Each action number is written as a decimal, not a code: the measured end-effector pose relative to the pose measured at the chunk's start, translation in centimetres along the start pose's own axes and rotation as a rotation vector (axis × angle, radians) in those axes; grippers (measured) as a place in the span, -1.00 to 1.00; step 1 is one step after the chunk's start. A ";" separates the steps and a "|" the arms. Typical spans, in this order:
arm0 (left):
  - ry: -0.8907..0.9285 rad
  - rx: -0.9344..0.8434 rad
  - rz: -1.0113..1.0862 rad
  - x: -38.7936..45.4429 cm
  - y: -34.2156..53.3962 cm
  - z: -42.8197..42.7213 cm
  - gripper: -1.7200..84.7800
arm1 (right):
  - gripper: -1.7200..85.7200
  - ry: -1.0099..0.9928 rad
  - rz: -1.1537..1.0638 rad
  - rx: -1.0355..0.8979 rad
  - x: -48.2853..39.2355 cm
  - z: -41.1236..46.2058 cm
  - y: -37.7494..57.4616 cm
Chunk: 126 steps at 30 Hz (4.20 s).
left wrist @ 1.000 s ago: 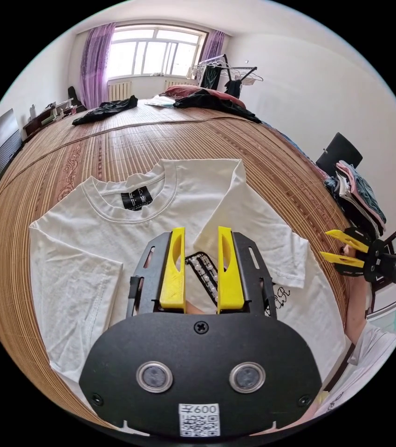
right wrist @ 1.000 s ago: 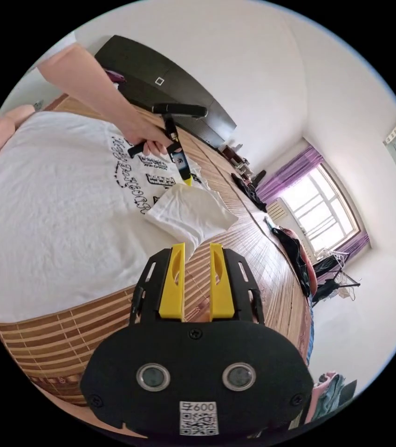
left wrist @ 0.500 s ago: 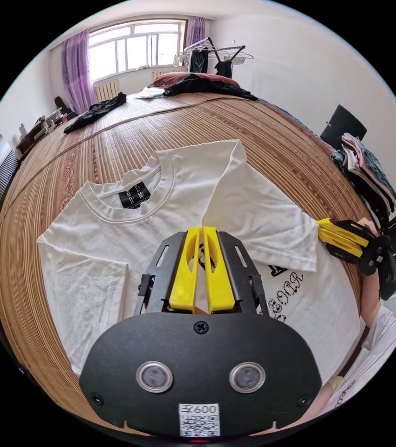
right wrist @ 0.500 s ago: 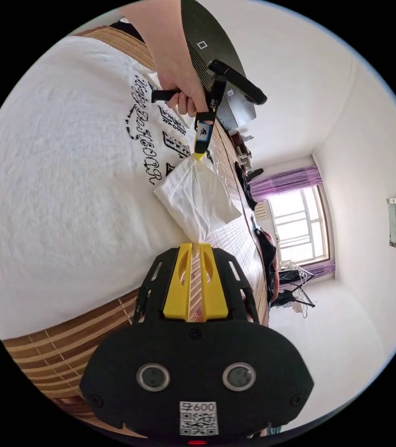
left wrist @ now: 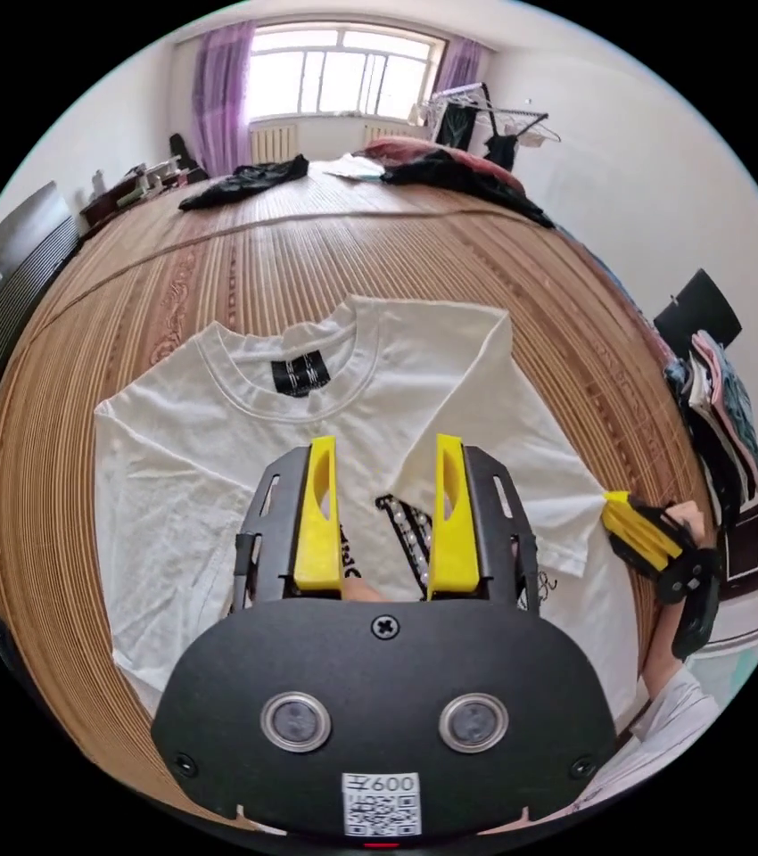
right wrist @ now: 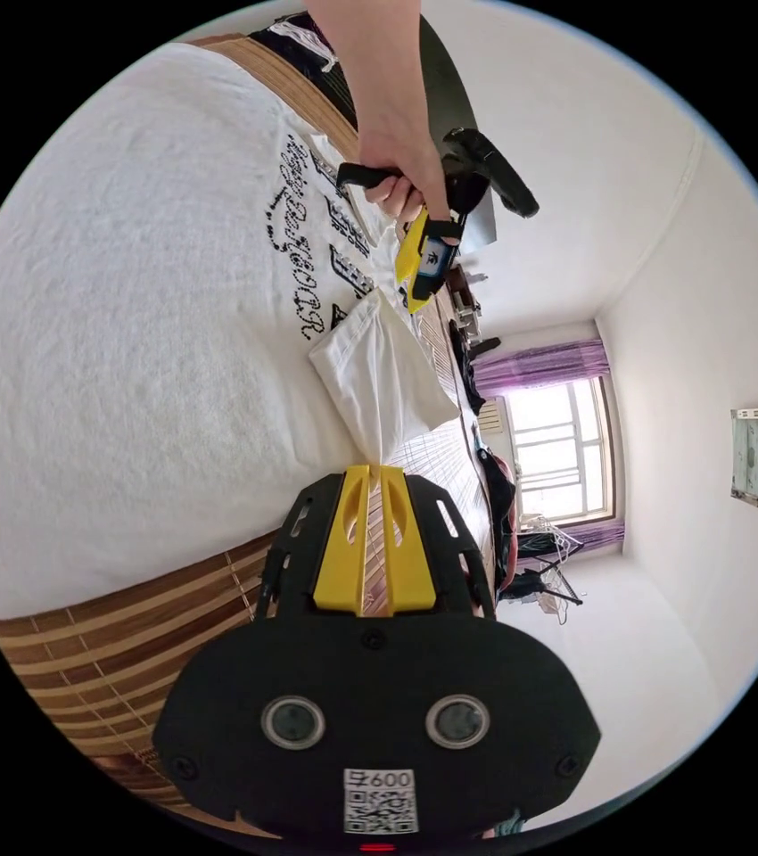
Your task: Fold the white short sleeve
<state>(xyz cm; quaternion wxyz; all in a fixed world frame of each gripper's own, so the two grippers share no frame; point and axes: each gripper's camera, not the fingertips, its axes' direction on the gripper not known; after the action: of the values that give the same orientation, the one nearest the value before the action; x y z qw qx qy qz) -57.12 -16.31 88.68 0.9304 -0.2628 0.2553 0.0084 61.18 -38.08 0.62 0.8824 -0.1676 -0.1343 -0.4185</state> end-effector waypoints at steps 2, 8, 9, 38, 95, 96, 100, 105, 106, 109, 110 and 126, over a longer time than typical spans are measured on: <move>0.029 0.061 0.115 1.6 -0.9 0.3 -0.76 | -0.98 0.003 -0.003 0.000 -0.1 0.8 1.2; 0.025 -0.041 0.331 8.4 -5.0 7.2 -0.78 | -0.98 0.037 -0.020 -0.003 -0.6 2.5 4.1; 0.014 -0.044 0.351 9.1 -5.1 8.0 -0.79 | -0.98 0.040 -0.021 -0.003 -0.7 2.6 4.4; -0.227 -0.110 0.518 5.0 -2.8 25.3 -0.95 | -0.98 0.043 -0.040 -0.011 2.7 5.7 14.9; 0.294 -0.178 0.453 -11.6 12.6 5.0 -0.95 | -0.98 0.114 0.124 -0.209 11.5 1.8 15.2; 0.303 -0.173 0.442 -11.9 12.7 5.0 -0.95 | -0.98 0.122 0.197 -0.190 12.6 1.4 15.1; 0.270 -0.142 0.451 -11.6 13.5 4.4 -0.94 | -0.98 -0.172 0.635 0.026 18.0 -0.5 12.9; 0.205 -0.094 0.490 -10.6 14.6 3.8 -0.94 | -0.98 0.032 0.315 -0.236 11.7 4.2 8.1; 0.221 -0.092 0.482 -10.9 14.5 3.8 -0.94 | -0.98 -0.028 0.291 -0.245 11.1 4.9 8.1; 0.263 -0.100 0.455 -11.6 14.1 4.0 -0.94 | -0.98 -0.004 0.357 -0.181 11.9 4.0 7.9; 0.275 -0.100 0.448 -11.7 14.0 4.1 -0.94 | -0.98 -0.029 0.362 -0.166 12.1 3.9 8.0; -0.030 -0.123 0.367 -10.3 -3.8 10.1 -0.95 | -0.98 0.066 0.138 -0.250 7.2 6.6 6.7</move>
<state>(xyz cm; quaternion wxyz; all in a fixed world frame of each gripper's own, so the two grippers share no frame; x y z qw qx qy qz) -60.77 -13.41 102.81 0.8992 -0.2682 0.2838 0.1973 70.20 -36.37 8.06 0.8852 -0.2713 -0.0401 -0.3757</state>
